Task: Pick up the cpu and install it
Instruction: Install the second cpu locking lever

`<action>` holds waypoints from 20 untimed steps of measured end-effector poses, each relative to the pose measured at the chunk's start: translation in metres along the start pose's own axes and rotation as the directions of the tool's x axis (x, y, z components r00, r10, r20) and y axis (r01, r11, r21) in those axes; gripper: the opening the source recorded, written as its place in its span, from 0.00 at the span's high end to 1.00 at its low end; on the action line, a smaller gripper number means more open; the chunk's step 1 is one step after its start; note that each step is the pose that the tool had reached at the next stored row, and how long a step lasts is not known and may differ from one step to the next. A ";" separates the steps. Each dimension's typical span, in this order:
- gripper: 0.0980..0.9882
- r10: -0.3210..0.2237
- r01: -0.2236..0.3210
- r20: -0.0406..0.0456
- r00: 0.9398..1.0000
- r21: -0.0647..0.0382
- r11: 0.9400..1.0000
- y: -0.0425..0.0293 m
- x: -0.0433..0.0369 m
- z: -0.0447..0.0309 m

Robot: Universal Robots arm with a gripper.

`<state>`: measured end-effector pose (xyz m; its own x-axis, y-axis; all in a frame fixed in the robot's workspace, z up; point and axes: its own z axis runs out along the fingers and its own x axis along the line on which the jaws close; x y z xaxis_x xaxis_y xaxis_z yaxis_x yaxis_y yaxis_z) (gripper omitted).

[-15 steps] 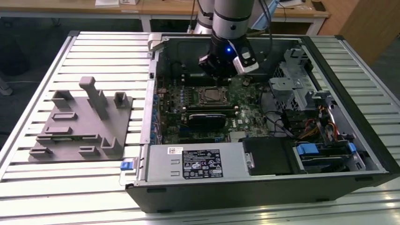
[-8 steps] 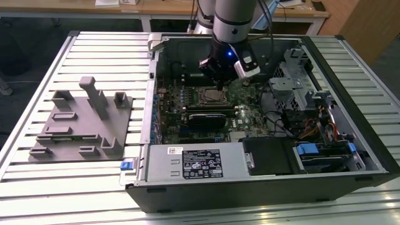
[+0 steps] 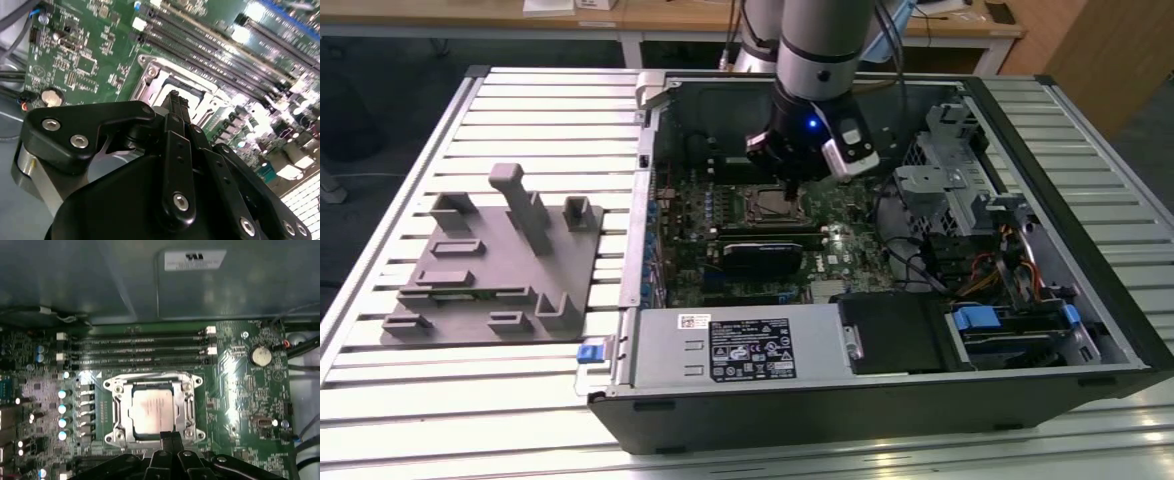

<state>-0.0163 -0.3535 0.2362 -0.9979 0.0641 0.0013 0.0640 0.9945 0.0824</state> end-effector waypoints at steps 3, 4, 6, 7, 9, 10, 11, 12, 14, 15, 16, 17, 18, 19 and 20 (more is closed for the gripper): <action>0.99 0.000 0.000 -0.002 1.000 0.000 1.000 -0.0040 -0.0003 -0.0003; 0.99 0.000 0.000 -0.003 1.000 0.000 1.000 -0.0046 -0.0005 -0.0004; 0.99 0.000 0.000 -0.004 1.000 0.000 1.000 -0.0060 -0.0005 -0.0005; 0.99 0.000 0.000 -0.004 1.000 0.000 1.000 -0.0067 -0.0006 -0.0006; 0.99 0.000 0.000 -0.004 1.000 0.000 1.000 -0.0090 -0.0007 -0.0007; 0.99 0.000 0.000 -0.004 1.000 0.000 1.000 -0.0105 -0.0008 -0.0008; 0.99 0.000 0.000 -0.004 1.000 0.000 1.000 -0.0119 -0.0010 -0.0008; 0.99 0.000 0.000 -0.004 1.000 0.000 1.000 -0.0129 -0.0010 -0.0008; 0.99 0.000 0.000 -0.004 1.000 0.000 1.000 -0.0144 -0.0008 -0.0008; 0.99 0.000 0.000 -0.004 1.000 0.000 1.000 -0.0151 0.0004 -0.0008; 0.99 0.000 0.000 -0.004 1.000 0.000 1.000 -0.0156 0.0024 -0.0007; 0.99 0.000 0.000 -0.004 1.000 0.000 1.000 -0.0161 0.0056 -0.0007; 0.99 0.000 0.000 -0.004 1.000 0.000 1.000 -0.0166 0.0091 -0.0006; 0.99 0.000 0.000 -0.004 1.000 0.000 1.000 -0.0171 0.0123 -0.0006; 0.99 0.000 0.000 -0.004 1.000 0.000 1.000 -0.0176 0.0145 -0.0005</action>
<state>-0.0319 -0.3701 0.2352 -0.9979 0.0639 0.0055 0.0642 0.9945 0.0822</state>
